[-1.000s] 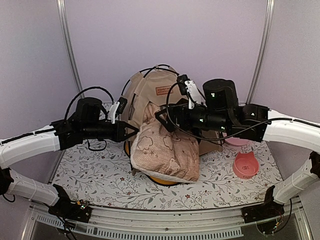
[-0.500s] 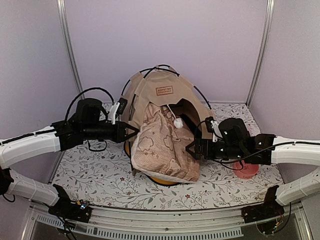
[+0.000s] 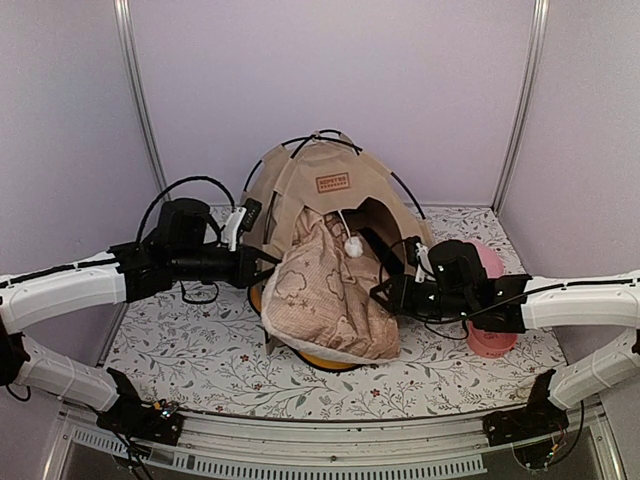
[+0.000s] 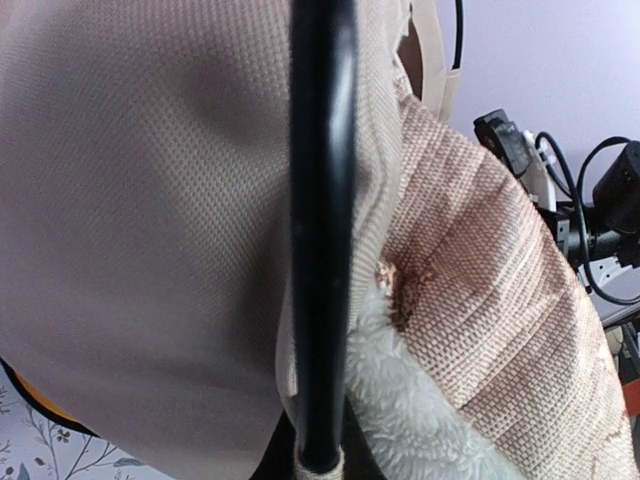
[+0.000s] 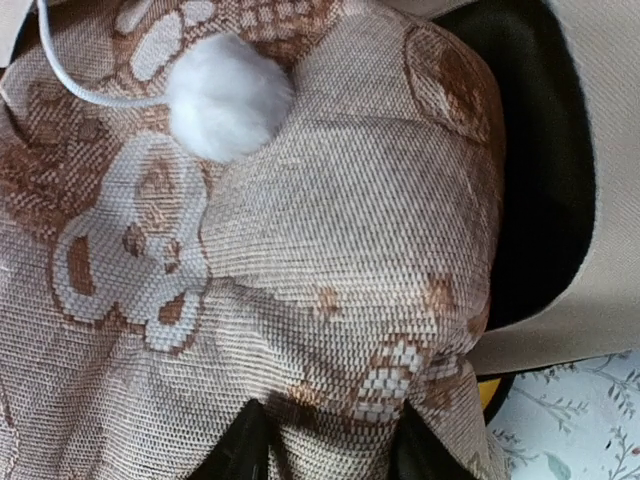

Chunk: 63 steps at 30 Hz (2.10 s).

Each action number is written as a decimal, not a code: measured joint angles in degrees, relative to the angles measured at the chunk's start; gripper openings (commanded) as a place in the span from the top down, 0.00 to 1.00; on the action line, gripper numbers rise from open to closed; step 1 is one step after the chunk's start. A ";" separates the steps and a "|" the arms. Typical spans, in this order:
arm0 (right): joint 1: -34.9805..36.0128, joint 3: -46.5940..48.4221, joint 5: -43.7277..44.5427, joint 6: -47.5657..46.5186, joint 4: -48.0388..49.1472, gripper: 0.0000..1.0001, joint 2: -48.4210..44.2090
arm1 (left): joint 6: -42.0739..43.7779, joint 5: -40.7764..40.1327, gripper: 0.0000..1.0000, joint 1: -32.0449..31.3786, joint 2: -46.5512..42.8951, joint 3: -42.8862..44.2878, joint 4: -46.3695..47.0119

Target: Set up the pet tent

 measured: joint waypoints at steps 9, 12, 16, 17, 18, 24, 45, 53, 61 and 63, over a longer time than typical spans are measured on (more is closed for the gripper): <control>-0.15 17.42 4.07 -6.34 -13.73 1.00 3.02 | 1.70 0.83 1.00 -1.62 1.79 0.37 0.94; -0.15 23.80 7.30 -9.73 -17.73 1.00 4.96 | 2.56 2.19 1.00 -2.29 2.62 0.81 0.90; -0.15 30.14 13.94 -15.13 -21.14 1.00 8.66 | 4.13 5.60 1.00 -3.17 3.76 2.12 0.33; -0.20 30.73 15.91 -16.39 -21.55 1.00 9.44 | 4.59 6.67 1.00 -3.30 3.96 2.58 0.04; -0.46 31.12 17.31 -17.68 -21.99 1.00 10.23 | 5.01 7.63 1.00 -3.39 4.02 2.93 -0.11; -2.60 31.41 24.46 -23.89 -22.49 1.00 15.26 | 7.39 13.81 1.00 -4.28 3.89 4.17 -1.62; -0.98 26.86 23.23 -29.22 -8.37 0.73 16.74 | 3.54 25.75 1.00 -2.80 3.30 3.34 4.02; -0.98 26.88 20.17 -29.79 -7.82 0.39 15.67 | 2.38 24.41 1.00 -1.64 5.49 3.10 4.22; -0.98 26.88 16.70 -27.47 -14.21 0.05 8.09 | 2.08 21.29 1.00 -0.59 5.88 3.21 3.61; -0.98 26.88 16.37 -27.19 -16.26 0.01 6.12 | 2.10 20.61 1.00 -0.42 5.95 3.52 3.04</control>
